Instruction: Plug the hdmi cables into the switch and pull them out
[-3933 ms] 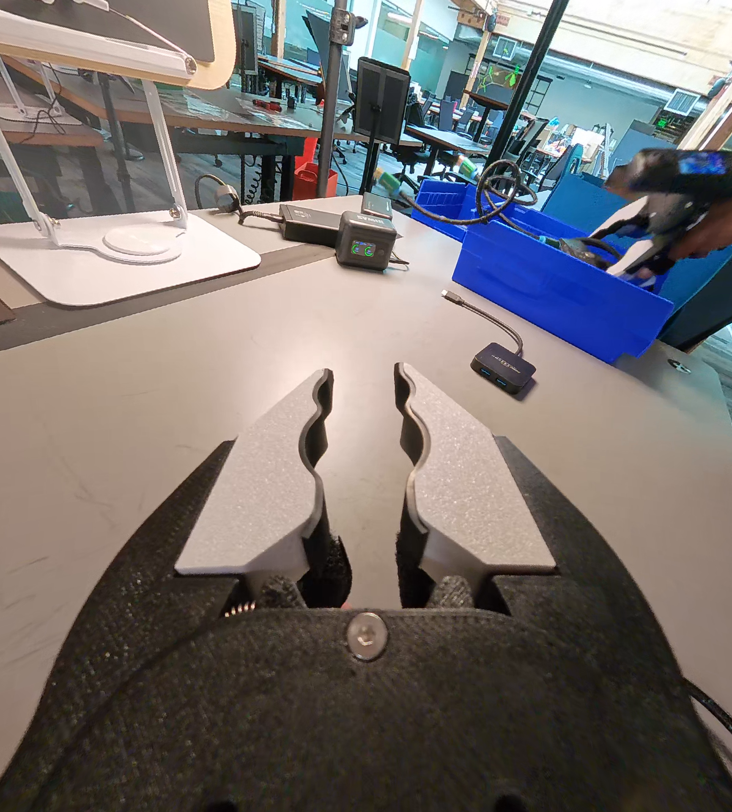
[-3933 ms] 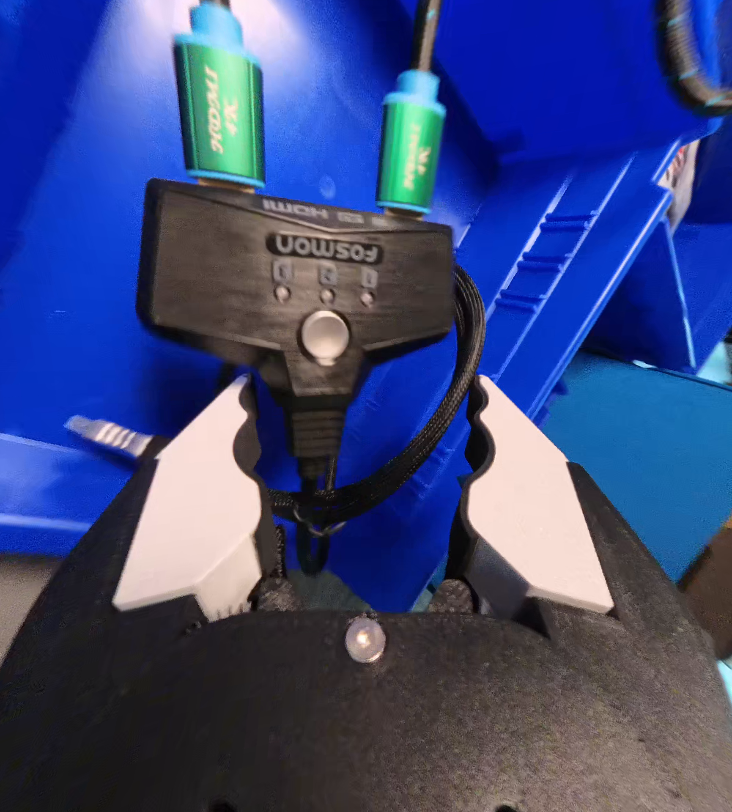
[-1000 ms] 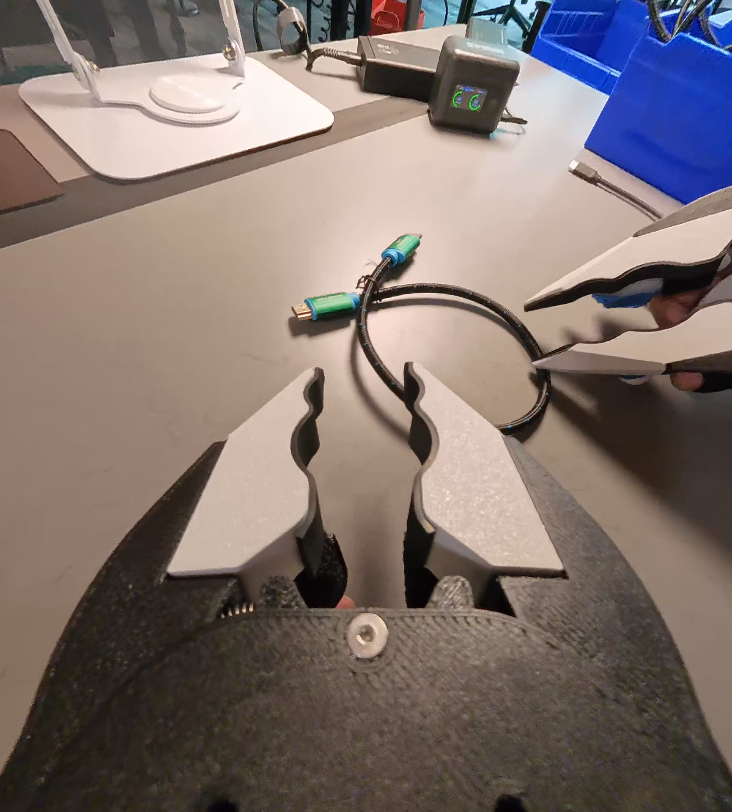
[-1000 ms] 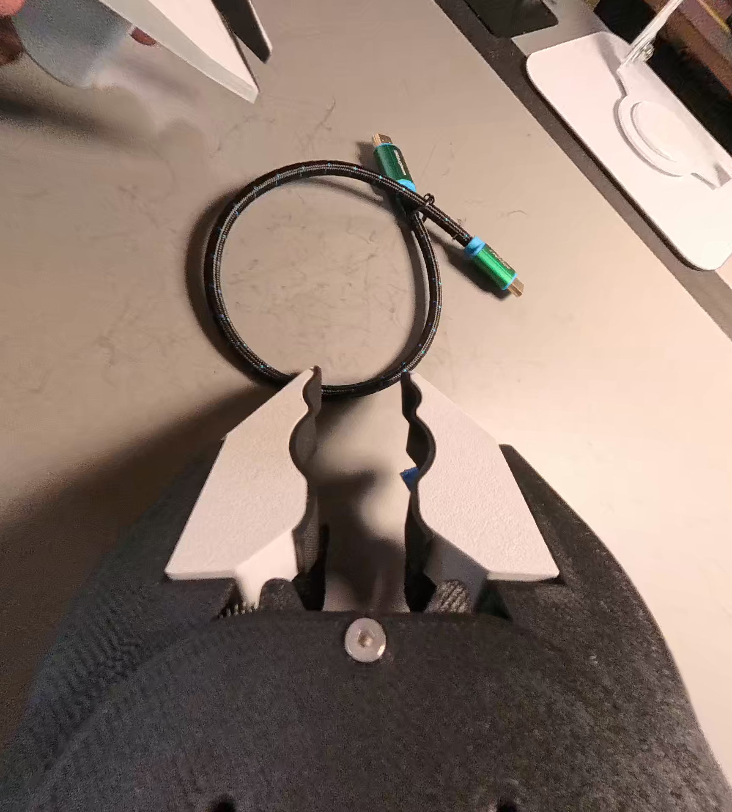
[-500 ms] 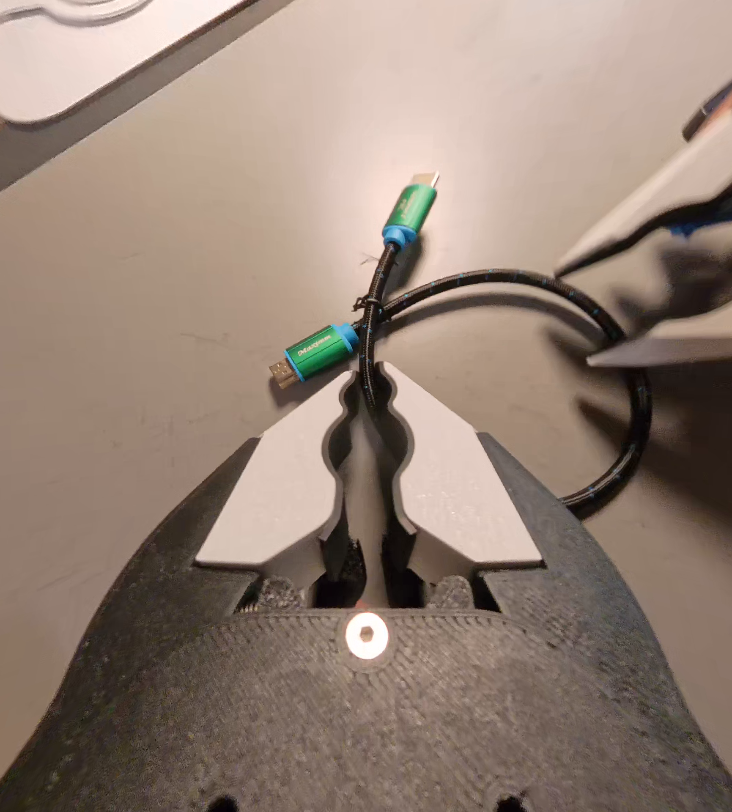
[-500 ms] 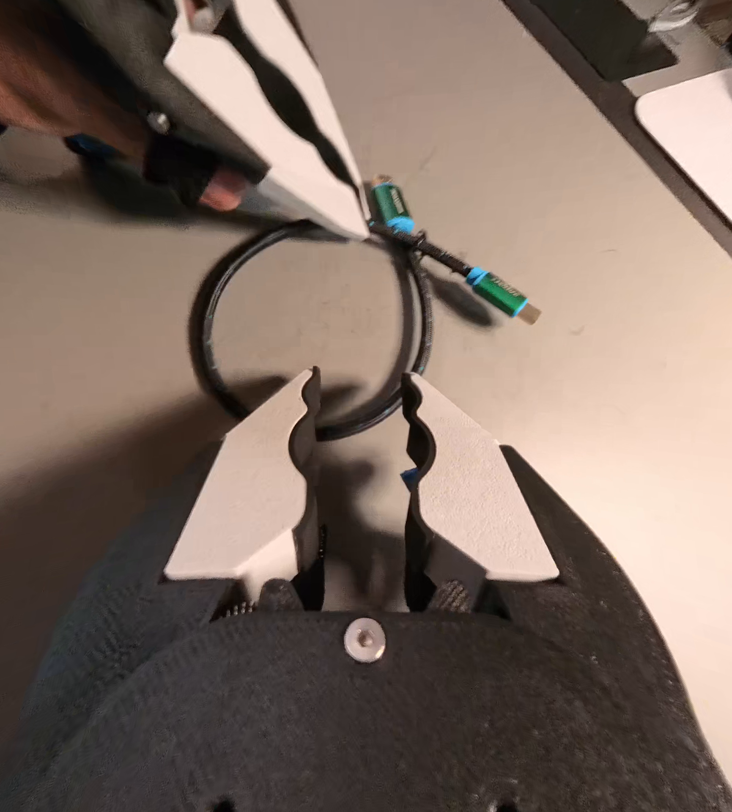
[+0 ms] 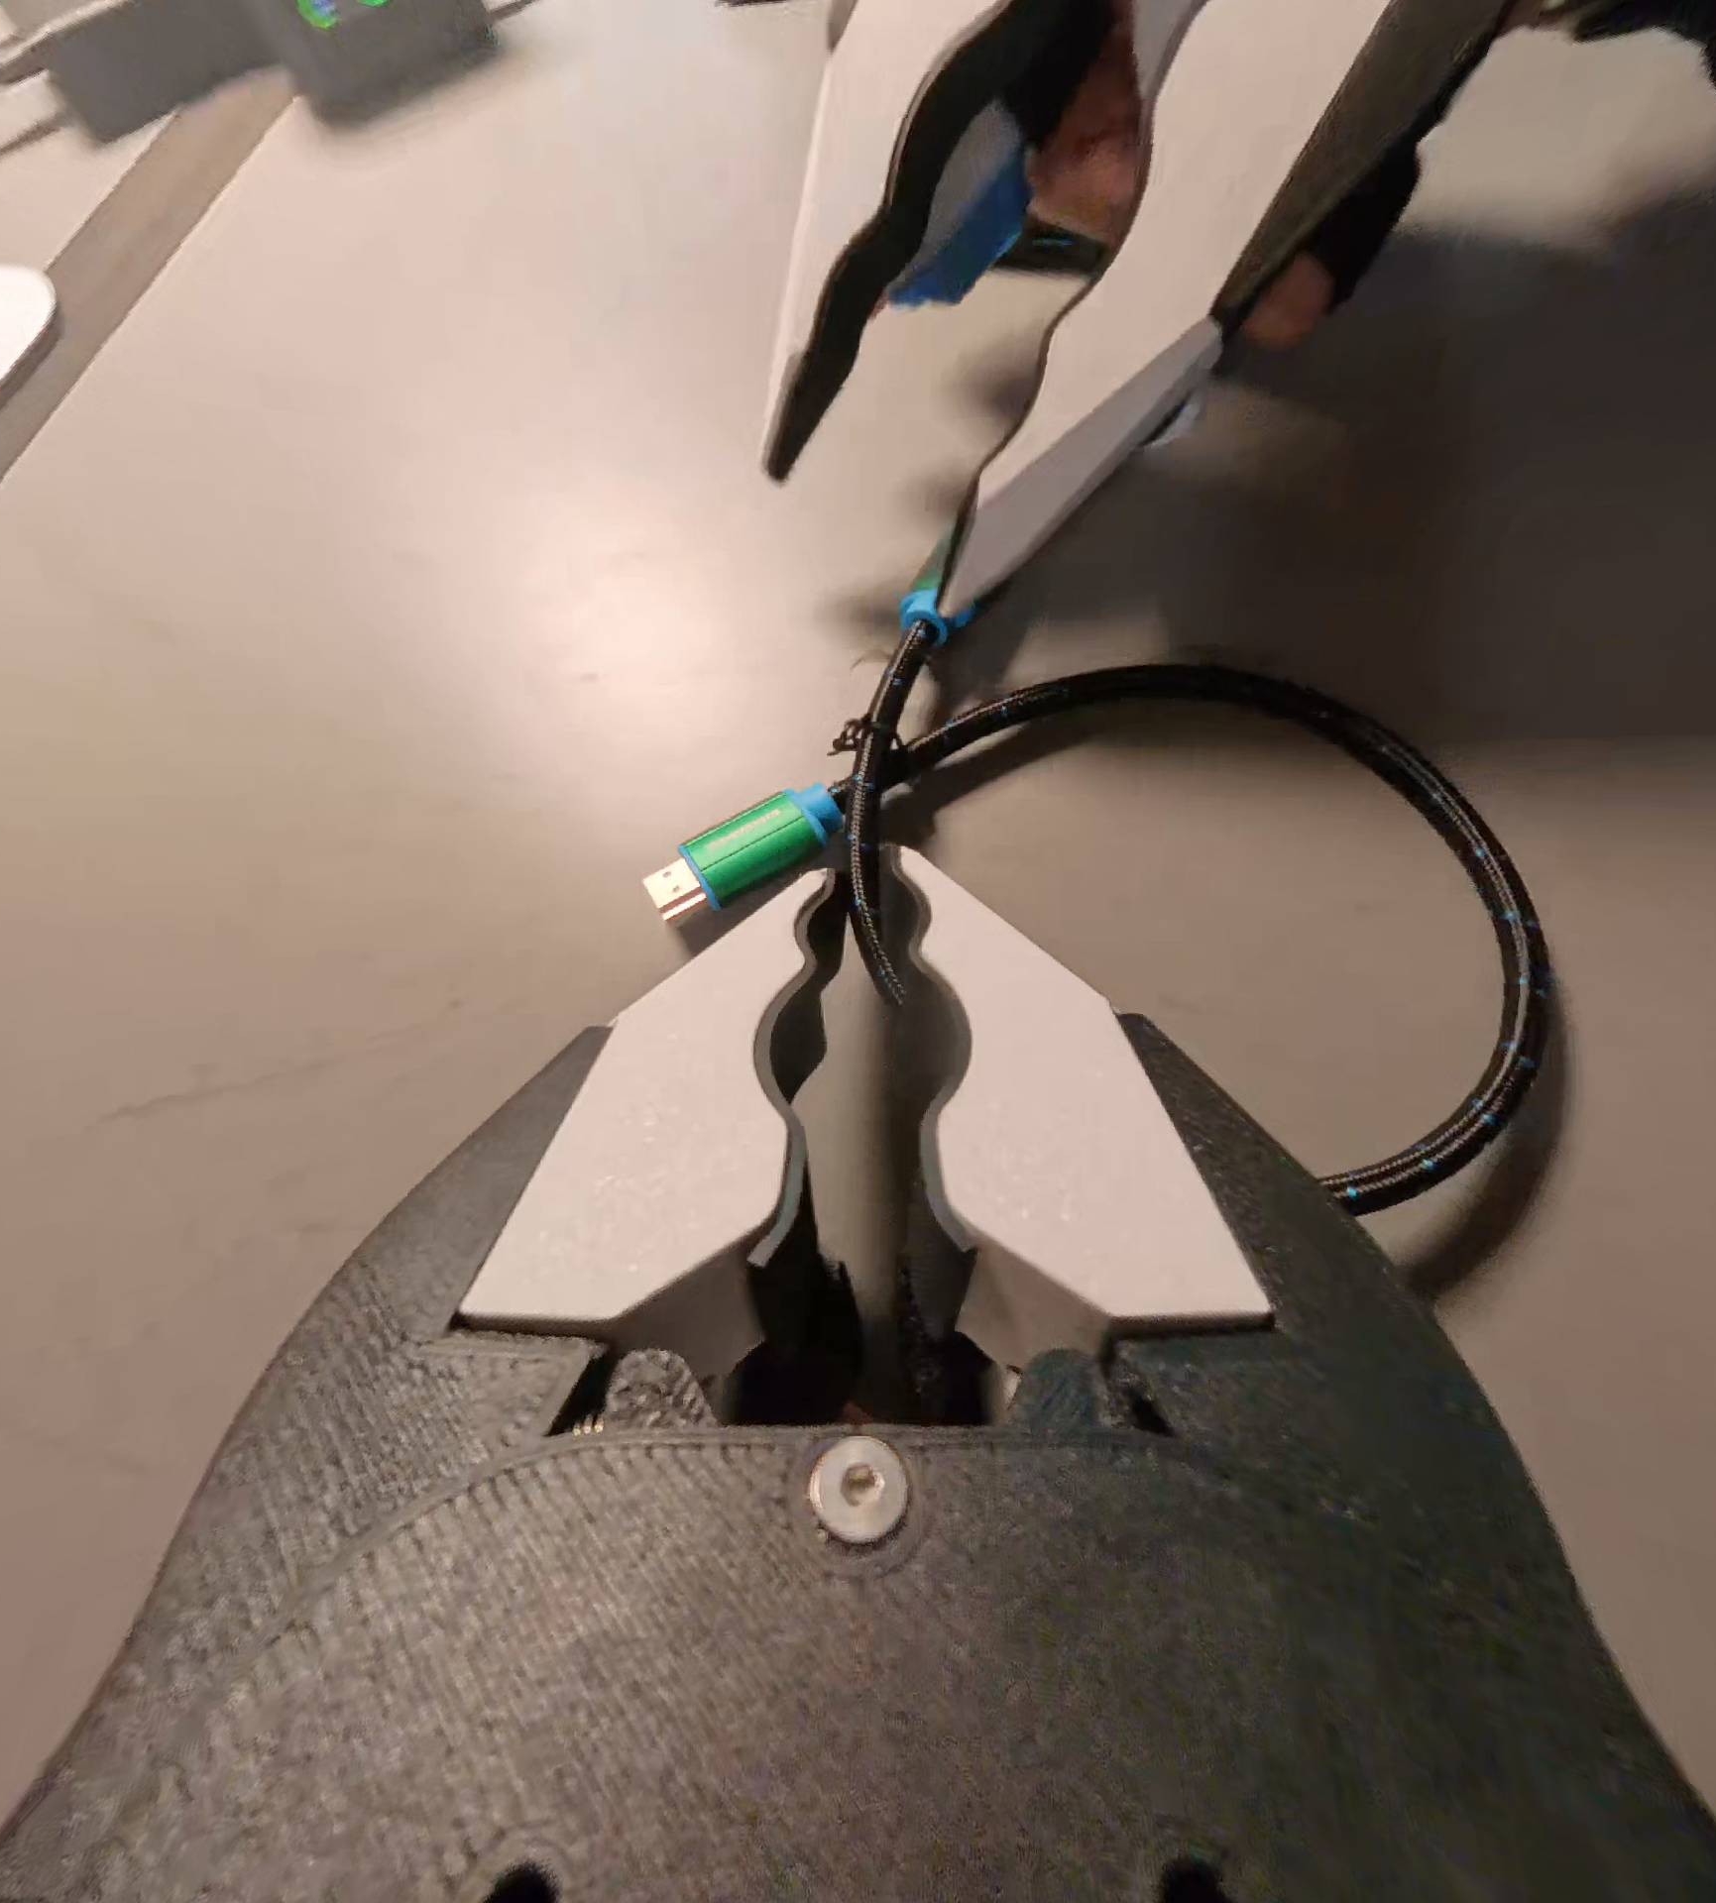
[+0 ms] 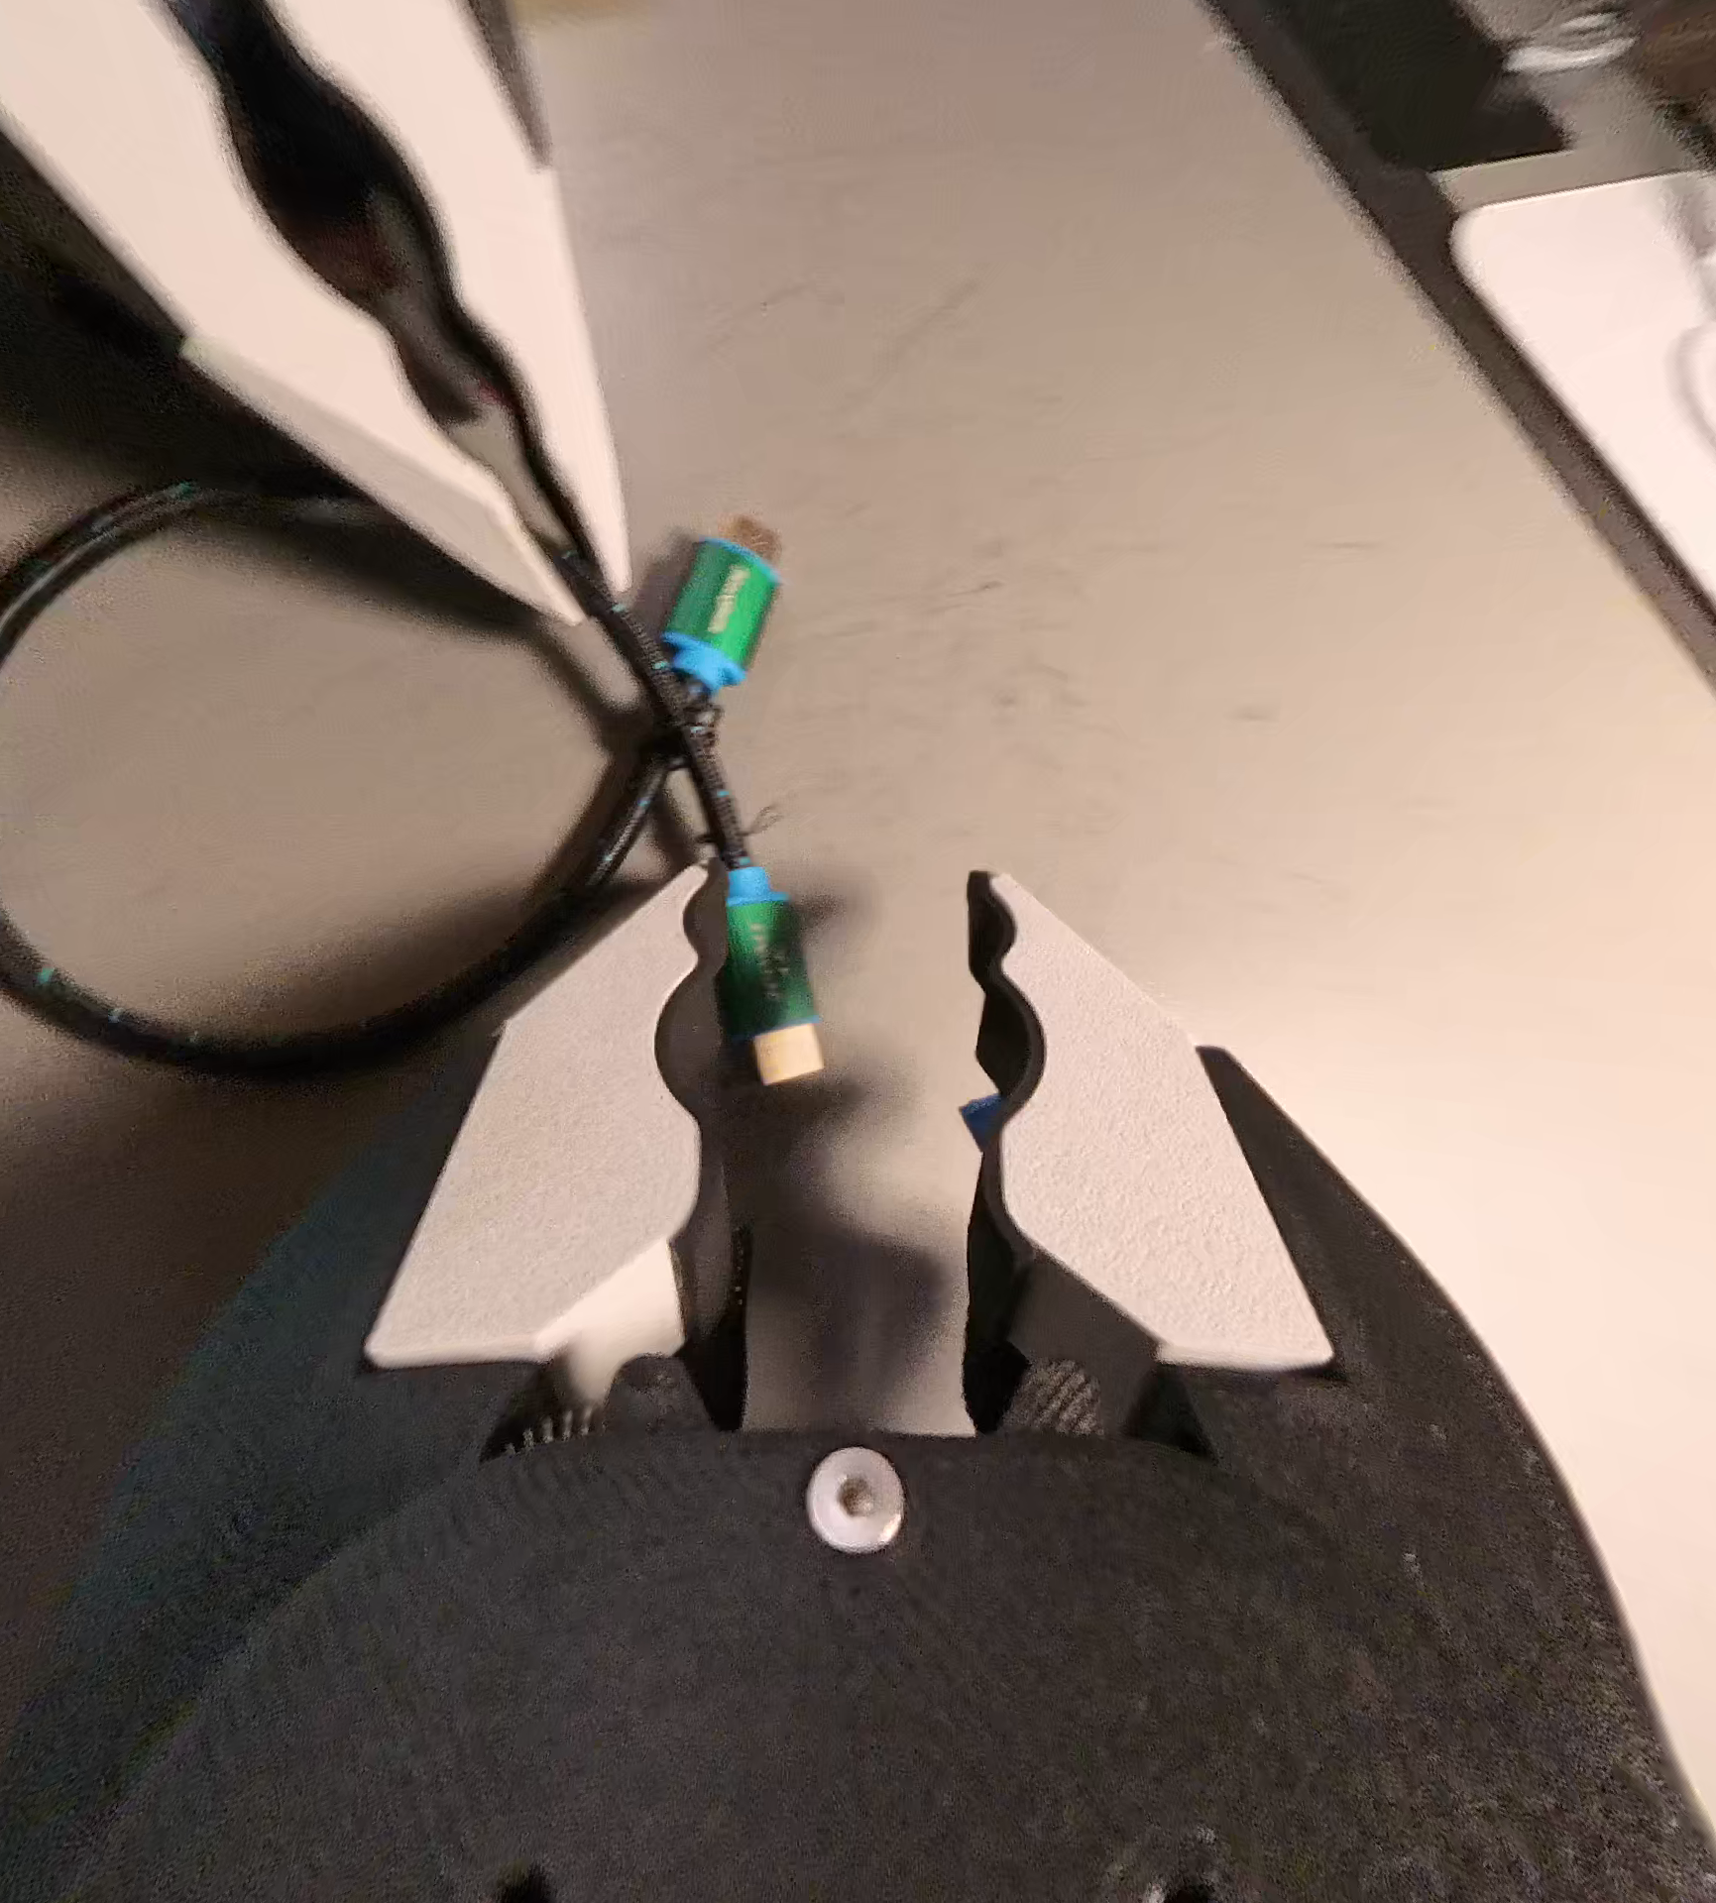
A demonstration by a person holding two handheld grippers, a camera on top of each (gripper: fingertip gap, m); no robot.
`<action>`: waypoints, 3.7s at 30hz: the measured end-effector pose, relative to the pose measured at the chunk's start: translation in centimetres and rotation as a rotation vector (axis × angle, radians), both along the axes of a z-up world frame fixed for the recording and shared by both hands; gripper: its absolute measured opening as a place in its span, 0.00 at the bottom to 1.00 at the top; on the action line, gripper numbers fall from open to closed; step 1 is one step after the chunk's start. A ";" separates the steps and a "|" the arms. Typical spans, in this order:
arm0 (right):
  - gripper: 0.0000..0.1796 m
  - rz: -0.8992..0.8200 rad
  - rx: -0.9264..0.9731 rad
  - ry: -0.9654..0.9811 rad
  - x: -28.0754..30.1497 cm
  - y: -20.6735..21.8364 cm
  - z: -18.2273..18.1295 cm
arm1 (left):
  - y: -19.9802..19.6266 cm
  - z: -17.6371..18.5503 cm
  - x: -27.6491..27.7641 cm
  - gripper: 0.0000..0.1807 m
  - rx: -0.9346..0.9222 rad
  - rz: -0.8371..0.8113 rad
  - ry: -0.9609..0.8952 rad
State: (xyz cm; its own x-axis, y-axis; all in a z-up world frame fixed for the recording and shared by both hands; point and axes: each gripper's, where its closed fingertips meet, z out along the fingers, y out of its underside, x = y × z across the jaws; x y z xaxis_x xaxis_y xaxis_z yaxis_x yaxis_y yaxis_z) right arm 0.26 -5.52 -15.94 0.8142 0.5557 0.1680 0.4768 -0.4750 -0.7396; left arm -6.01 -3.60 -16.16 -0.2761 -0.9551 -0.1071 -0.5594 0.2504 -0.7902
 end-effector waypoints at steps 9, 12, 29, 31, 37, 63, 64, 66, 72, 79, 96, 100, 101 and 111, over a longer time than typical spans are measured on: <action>0.13 0.132 -0.038 -0.052 -1.7 -2.0 -1.4 | -1.1 0.3 -0.4 0.04 -0.008 -0.073 -0.020; 0.11 0.195 0.027 -0.111 -2.0 -2.1 -1.3 | -1.5 1.1 -0.8 0.05 -0.044 -0.112 -0.057; 0.08 0.336 0.461 -0.346 -3.3 -1.4 2.2 | 2.4 -0.4 -1.4 0.26 0.367 -0.077 -0.064; 0.08 0.348 0.497 -0.355 -3.5 -1.5 2.6 | 2.7 -0.3 -1.2 0.26 0.427 -0.075 -0.085; 0.08 0.396 0.626 -0.392 -4.4 -2.1 4.4 | 2.8 0.6 -1.0 0.26 0.585 -0.111 -0.165; 0.07 0.194 0.729 -0.550 2.9 -1.3 6.7 | 9.1 1.7 -2.7 0.07 0.706 0.055 -0.149; 0.07 0.186 0.725 -0.558 3.4 -1.3 6.6 | 9.7 1.6 -3.0 0.07 0.697 0.073 -0.136; 0.07 0.176 0.715 -0.571 4.2 -1.3 6.3 | 10.7 1.3 -3.6 0.08 0.685 0.100 -0.110; 0.07 0.167 0.692 -0.588 5.3 -1.4 5.9 | 12.7 1.1 -5.1 0.08 0.642 0.153 -0.069; 0.07 0.201 0.682 -0.603 4.5 -1.2 4.8 | 11.8 -0.9 -4.7 0.08 0.555 0.141 -0.023; 0.07 0.257 0.810 -0.820 1.4 -0.2 4.1 | -0.9 7.6 1.5 0.14 -0.528 0.104 -0.248; 0.07 0.278 0.921 -0.959 0.4 -0.4 5.0 | -3.8 5.7 3.8 0.17 -0.959 0.204 -0.075; 0.07 0.288 0.944 -0.990 0.1 -0.5 5.2 | -3.8 5.5 4.2 0.18 -1.043 0.233 -0.073; 0.06 0.379 1.083 -1.179 -2.4 -0.8 5.1 | -3.6 5.8 4.9 0.18 -1.387 0.326 -0.085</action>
